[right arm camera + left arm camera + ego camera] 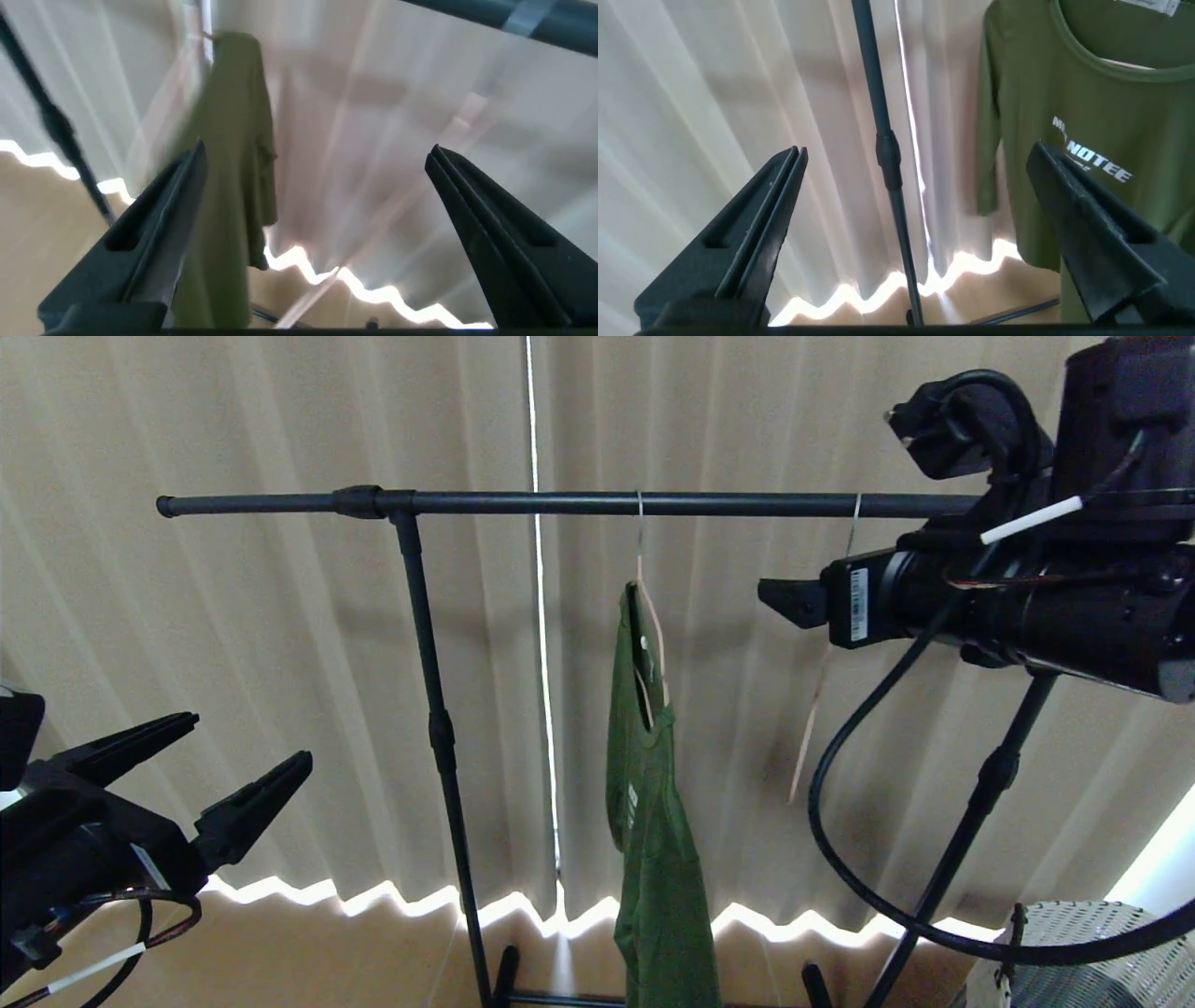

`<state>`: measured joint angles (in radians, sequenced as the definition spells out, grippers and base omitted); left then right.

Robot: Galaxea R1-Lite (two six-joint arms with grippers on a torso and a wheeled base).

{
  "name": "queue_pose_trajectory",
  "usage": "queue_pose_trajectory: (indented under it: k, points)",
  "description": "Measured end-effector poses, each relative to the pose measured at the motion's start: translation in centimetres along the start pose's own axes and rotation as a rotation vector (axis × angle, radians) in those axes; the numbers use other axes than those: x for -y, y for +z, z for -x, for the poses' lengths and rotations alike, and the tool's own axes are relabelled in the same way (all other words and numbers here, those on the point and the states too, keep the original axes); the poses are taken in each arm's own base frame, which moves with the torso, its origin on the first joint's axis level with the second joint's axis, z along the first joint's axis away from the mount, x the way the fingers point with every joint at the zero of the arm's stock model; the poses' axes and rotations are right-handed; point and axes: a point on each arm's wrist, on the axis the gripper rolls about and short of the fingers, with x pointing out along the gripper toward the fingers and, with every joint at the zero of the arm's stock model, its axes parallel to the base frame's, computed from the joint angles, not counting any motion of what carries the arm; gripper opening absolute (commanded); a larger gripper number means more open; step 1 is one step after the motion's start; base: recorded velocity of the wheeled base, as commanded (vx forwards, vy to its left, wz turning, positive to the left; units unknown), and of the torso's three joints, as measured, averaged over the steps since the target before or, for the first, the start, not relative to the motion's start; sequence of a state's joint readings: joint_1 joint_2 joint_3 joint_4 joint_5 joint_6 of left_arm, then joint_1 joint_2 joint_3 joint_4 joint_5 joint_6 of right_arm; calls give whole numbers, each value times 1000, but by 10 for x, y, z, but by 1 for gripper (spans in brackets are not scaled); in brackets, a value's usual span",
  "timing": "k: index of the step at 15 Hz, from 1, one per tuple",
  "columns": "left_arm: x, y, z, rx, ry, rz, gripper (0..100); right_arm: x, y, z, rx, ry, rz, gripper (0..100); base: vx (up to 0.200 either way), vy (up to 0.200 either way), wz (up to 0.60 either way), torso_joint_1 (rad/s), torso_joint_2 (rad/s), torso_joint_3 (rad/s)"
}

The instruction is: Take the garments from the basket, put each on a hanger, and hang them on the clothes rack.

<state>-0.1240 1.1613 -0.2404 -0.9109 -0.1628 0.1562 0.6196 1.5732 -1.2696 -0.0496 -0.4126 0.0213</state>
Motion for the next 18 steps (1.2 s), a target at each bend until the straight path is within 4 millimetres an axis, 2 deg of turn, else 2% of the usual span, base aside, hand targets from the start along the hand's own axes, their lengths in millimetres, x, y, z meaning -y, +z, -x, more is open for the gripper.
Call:
queue_pose_trajectory:
  k: [6, 14, 16, 18]
  points:
    - [1, -3, 1, -10, -3, 0, 100, 38, -11, 29, 5, -44, -29, 100, 0, 0, 0, 0, 0, 0]
    - [7, -4, 2, -13, -43, -2, 100, 86, -78, 59, -157, -219, 63, 100, 0, 0, 0, 0, 0, 0]
    - [9, -4, 1, -11, -55, -1, 100, 89, -86, 63, -136, -233, 57, 100, 0, 0, 0, 0, 0, 0]
    - [11, -4, 1, -11, -68, -24, 100, 89, -94, 62, -41, -246, 47, 100, 0, 0, 0, 0, 0, 0]
